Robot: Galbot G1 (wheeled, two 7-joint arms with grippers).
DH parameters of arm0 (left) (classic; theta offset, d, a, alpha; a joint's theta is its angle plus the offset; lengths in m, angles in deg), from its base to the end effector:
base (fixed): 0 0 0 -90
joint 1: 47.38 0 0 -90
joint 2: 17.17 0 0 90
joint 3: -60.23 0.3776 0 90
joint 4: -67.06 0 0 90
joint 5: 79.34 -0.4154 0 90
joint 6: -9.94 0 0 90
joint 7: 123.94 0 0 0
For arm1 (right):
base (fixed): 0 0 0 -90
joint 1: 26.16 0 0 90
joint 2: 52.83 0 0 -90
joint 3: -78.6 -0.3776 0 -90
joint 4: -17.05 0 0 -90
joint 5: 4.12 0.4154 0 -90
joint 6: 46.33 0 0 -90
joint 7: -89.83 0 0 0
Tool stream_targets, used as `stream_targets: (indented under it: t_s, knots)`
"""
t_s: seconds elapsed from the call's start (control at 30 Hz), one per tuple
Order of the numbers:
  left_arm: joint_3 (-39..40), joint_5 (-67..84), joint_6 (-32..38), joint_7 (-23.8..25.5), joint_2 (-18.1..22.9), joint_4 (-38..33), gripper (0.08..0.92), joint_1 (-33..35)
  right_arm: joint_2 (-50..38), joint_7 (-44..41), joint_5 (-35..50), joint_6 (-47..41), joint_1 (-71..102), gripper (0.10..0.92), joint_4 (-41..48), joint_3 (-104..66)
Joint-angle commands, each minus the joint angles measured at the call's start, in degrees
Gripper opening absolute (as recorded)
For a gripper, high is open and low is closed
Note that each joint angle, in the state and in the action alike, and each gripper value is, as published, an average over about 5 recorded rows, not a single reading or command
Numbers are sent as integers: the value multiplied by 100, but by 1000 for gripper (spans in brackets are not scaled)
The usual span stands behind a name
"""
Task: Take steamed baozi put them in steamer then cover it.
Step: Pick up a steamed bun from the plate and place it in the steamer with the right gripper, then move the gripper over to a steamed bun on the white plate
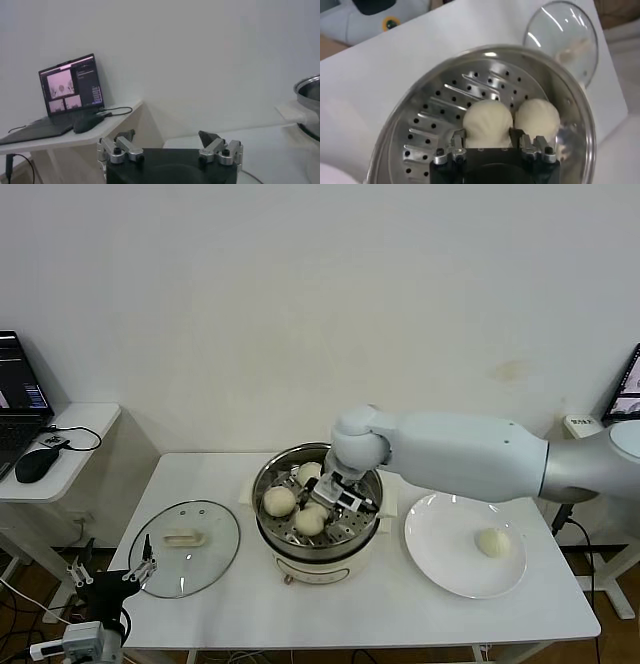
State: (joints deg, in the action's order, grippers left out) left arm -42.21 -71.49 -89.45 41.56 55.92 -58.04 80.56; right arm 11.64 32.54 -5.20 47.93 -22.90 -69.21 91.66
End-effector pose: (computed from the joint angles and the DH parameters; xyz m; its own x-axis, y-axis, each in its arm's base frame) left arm 0.1932 0.1104 -0.2919 -0.9530 -0.2809 0.1136 -0.2439 0.9336 0.2623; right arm 0.5330 0.1899 -0.1242 -0.1005 -0.2977 0.9494 -0.4084 -0.8578 -0.3122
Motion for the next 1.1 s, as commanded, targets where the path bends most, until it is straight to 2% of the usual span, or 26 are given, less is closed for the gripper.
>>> stream_targets:
  t_s: [0.03, 0.1, 0.33, 0.43, 0.53, 0.73, 0.83, 0.97, 1.1]
  knots:
    - [-5, 3, 1, -1, 1, 3, 823, 5, 40, -17, -146, 284, 13, 575, -27, 69]
    - [-5, 4, 1, -1, 1, 7, 823, 4, -10, -25, -143, 290, -5, 601, -39, 66]
    - [-3, 1, -2, 0, -11, 5, 823, -9, -354, 74, 56, 198, -132, 782, -147, -64]
    - [-30, 12, -2, 2, -43, 13, 823, -8, -667, 39, 250, 1, -339, 816, -267, -181]
    - [-50, 23, -4, 3, -73, 20, 823, -21, -1013, -49, 442, -432, -501, 822, -339, -382]
    - [-46, 32, -7, 9, -146, 16, 823, -57, -1870, -176, 906, -2216, -562, 823, -677, -818]
    - [-37, 34, -9, 12, -190, 2, 823, -64, -2461, -131, 1073, -2805, -506, 823, -908, -903]
    - [-2, 31, -13, 15, -226, -18, 823, -77, -3268, -67, 1009, -3127, -260, 823, -1124, -1002]
    - [71, 11, -14, 16, -248, -9, 823, -89, -3849, -76, 697, -3049, 249, 823, -1147, -1267]
